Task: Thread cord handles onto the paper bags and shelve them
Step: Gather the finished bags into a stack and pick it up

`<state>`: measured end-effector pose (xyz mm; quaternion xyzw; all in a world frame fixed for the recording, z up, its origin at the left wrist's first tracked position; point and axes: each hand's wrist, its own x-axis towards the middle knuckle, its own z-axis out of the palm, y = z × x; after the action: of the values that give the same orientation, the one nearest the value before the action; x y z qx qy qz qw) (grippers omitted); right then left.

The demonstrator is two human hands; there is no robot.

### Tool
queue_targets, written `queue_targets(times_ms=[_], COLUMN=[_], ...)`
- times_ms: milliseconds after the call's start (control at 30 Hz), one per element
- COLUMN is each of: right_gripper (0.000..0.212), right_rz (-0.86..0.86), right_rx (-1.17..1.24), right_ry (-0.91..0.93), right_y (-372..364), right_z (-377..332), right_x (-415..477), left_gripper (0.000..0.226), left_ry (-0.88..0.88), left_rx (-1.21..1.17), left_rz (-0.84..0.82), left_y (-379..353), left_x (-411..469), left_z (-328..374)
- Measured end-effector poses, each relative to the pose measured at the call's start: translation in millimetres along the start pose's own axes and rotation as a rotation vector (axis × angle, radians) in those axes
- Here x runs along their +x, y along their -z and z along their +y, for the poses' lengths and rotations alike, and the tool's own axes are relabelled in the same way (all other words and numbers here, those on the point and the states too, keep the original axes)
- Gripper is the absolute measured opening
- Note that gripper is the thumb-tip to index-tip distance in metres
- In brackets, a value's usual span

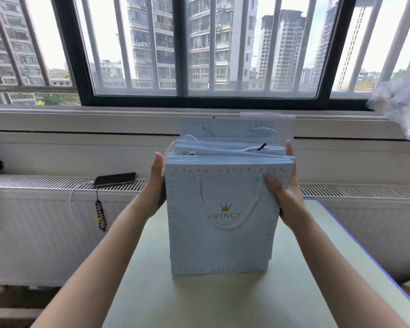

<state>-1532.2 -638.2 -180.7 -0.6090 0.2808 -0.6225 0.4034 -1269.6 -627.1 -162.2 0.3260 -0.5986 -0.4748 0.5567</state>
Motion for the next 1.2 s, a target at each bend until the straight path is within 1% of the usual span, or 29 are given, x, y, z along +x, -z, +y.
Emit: queue_targets(times_ms=[67,133,167,233,267,333,400,500,533,600,700,767,833,867,933,967,1033,1067,1133,1167,1200], right_gripper=[0.094,0.088,0.082,0.064,0.056,0.049,0.047,0.039,0.036,0.035,0.037,0.042,0.041,0.039,0.036,0.036,0.037,0.038,0.040,0.040,0.039], right_rz=[-0.045,-0.077,-0.080,-0.052,-0.037,-0.026,-0.024,-0.049,-0.058,-0.063,-0.062,-0.048,-0.043,-0.042,-0.046,-0.047,-0.039,-0.036,-0.030,-0.021,-0.014], right_rx=[-0.016,-0.050,-0.072,-0.097,-0.099,-0.081,-0.080,-0.095,-0.101,-0.102,-0.103,-0.108,-0.115,-0.123,-0.135,-0.138,-0.137,-0.127,-0.112,-0.119,-0.132], right_ry=[0.026,0.071,0.108,0.174,0.197,0.226,0.251,0.273,0.279,0.292,0.279,0.282,0.294,0.297,0.306,0.310,0.322,0.328,0.336,0.340,0.339], right_y=[3.2,3.1,2.7,-0.7,-2.7,-5.5,-6.3,-8.2,-8.1,-7.2,-7.9,-7.5,-6.6,-5.8,-4.2,-3.9,-4.8,-5.6,-7.3,-7.5,-7.5], right_z=[-3.5,-6.6,-8.3,-9.0,-9.6,-10.3,-12.3,-17.7,-18.4,-19.2,-21.7,-22.6,-21.6,-20.8,-19.0,-18.5,-18.5,-18.6,-19.1,-19.6,-19.7], right_x=[-0.4,0.0,-0.1,-0.3,-1.3,-4.2,-6.2,-8.7,-9.4,-11.3,-12.7,-13.7,-14.7,-14.4,-13.7,-13.3,-12.4,-12.1,-12.6,-13.0,-13.2], left_gripper=[0.097,0.067,0.059,0.048,0.047,0.053,0.056,0.074,0.075,0.081,0.083,0.082,0.072,0.071,0.070,0.073,0.083,0.085,0.083,0.078,0.068], left_ry=[0.048,0.075,0.077,0.058,0.065,0.097,0.127,0.162,0.164,0.157,0.147,0.006,-0.221,-0.306,-0.387,-0.389,-0.369,-0.364,-0.390,-0.376,-0.309], left_rx=[-0.075,-0.037,-0.019,-0.071,-0.111,-0.152,-0.130,-0.062,-0.059,0.067,0.384,0.522,0.634,0.709,0.947,1.118,1.463,1.571,1.631,1.575,1.452], left_rz=[0.017,0.019,0.030,0.079,0.103,0.141,0.158,0.155,0.151,0.128,0.080,0.089,0.095,0.047,-0.138,-0.242,-0.395,-0.450,-0.486,-0.483,-0.474], left_y=[3.8,0.7,-3.6,-11.1,-14.6,-18.5,-14.2,-0.2,3.2,7.9,-0.6,-13.0,-32.1,-43.1,-65.6,-77.1,-98.7,-107.7,-116.2,-114.4,-112.4], left_x=[3.3,11.1,14.1,16.8,16.4,12.9,12.3,17.5,20.1,27.5,32.5,34.0,32.4,30.1,21.8,16.7,6.4,2.2,-3.5,-2.6,0.0], left_z=[12.6,22.0,23.2,14.5,9.5,4.1,4.5,23.4,31.8,50.0,75.7,89.5,106.6,115.5,126.1,123.9,105.9,93.3,76.6,76.8,81.1])
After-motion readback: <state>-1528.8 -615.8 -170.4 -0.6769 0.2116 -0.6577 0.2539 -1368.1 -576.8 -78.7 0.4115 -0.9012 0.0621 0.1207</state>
